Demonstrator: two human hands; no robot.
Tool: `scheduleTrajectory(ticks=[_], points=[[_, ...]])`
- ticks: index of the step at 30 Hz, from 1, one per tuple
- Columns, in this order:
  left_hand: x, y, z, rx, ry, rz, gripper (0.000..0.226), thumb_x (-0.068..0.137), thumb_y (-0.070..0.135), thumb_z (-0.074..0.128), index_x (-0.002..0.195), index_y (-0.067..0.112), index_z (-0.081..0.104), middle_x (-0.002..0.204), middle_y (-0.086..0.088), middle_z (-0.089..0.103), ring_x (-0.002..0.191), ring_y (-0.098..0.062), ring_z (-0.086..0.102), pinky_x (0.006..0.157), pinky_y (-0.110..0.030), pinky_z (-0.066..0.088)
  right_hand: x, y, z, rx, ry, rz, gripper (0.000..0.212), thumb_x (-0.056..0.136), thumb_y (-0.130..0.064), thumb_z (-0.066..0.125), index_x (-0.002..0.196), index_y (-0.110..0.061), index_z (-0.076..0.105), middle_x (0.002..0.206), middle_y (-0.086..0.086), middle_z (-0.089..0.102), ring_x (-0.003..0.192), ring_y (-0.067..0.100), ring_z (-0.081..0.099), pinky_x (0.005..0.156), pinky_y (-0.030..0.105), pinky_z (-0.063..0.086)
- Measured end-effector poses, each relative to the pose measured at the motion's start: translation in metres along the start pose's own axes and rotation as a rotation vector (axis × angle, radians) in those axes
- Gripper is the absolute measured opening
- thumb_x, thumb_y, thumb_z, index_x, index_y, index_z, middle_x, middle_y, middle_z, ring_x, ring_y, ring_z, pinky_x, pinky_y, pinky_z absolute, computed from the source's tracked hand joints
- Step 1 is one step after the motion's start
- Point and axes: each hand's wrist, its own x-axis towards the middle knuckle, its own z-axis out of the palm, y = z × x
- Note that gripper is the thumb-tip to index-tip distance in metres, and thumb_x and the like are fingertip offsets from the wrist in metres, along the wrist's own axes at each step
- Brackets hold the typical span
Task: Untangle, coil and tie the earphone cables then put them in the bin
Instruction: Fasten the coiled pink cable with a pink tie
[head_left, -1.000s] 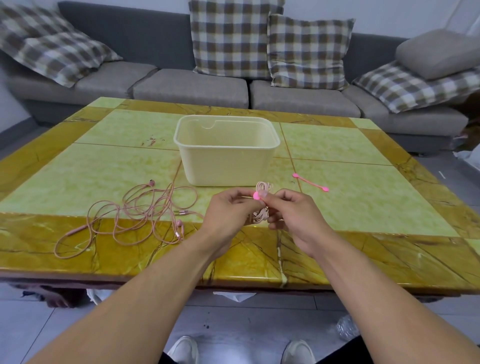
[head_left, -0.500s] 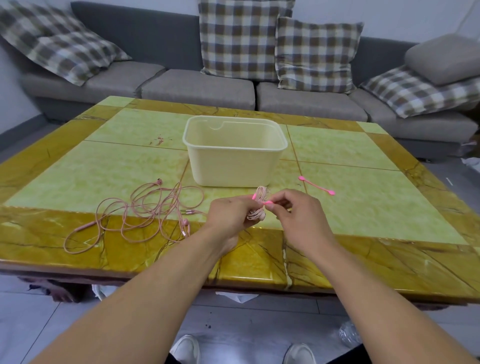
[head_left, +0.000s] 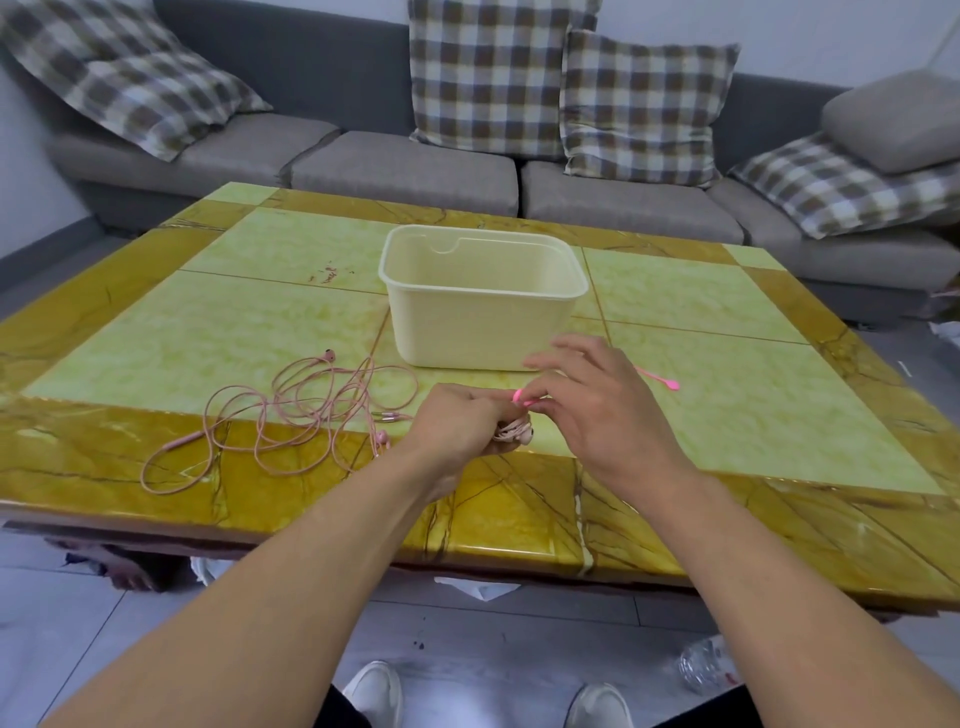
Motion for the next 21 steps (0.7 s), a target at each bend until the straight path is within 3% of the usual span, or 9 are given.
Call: scheduleTrajectory(ticks=[6, 11, 16, 21], points=[[-0.001, 0.006, -0.009, -0.138, 0.007, -0.027, 0.012, 0.080, -0.003, 0.078, 0.091, -0.002, 0.078, 0.079, -0.019, 0.073, 0.067, -0.029, 0.072, 0.063, -0.031, 0.061, 0.001, -0.002, 0.000, 0.075, 0.013, 0.045, 0.026, 0.097, -0.033, 0.053, 0.102, -0.020, 0.075, 0.094, -0.010, 0.070, 0.096, 0.018, 0.059, 0.079, 0.035, 0.039], [0.001, 0.003, -0.013, -0.075, 0.021, -0.035, 0.015, 0.076, -0.005, 0.081, 0.090, -0.005, 0.078, 0.078, -0.017, 0.075, 0.064, -0.022, 0.070, 0.062, -0.031, 0.061, 0.003, 0.006, 0.000, 0.169, -0.080, 0.023, 0.026, 0.093, -0.037, 0.056, 0.100, -0.024, 0.077, 0.089, -0.013, 0.072, 0.090, 0.016, 0.057, 0.076, 0.037, 0.045], [0.003, 0.000, -0.013, -0.112, -0.031, -0.019, 0.017, 0.085, 0.001, 0.074, 0.100, -0.005, 0.076, 0.095, -0.023, 0.076, 0.073, -0.026, 0.071, 0.077, -0.036, 0.062, 0.008, 0.008, -0.001, 0.194, -0.094, 0.009, 0.024, 0.092, -0.034, 0.061, 0.098, -0.018, 0.077, 0.087, -0.007, 0.072, 0.086, 0.018, 0.056, 0.076, 0.030, 0.044], [0.003, 0.001, -0.009, -0.260, -0.024, -0.050, 0.014, 0.092, 0.001, 0.067, 0.100, -0.008, 0.073, 0.092, -0.022, 0.073, 0.074, -0.029, 0.068, 0.067, -0.030, 0.061, 0.006, 0.008, 0.002, 0.134, -0.072, -0.032, 0.029, 0.092, -0.035, 0.058, 0.095, -0.015, 0.078, 0.082, -0.005, 0.070, 0.082, 0.019, 0.055, 0.071, 0.032, 0.046]])
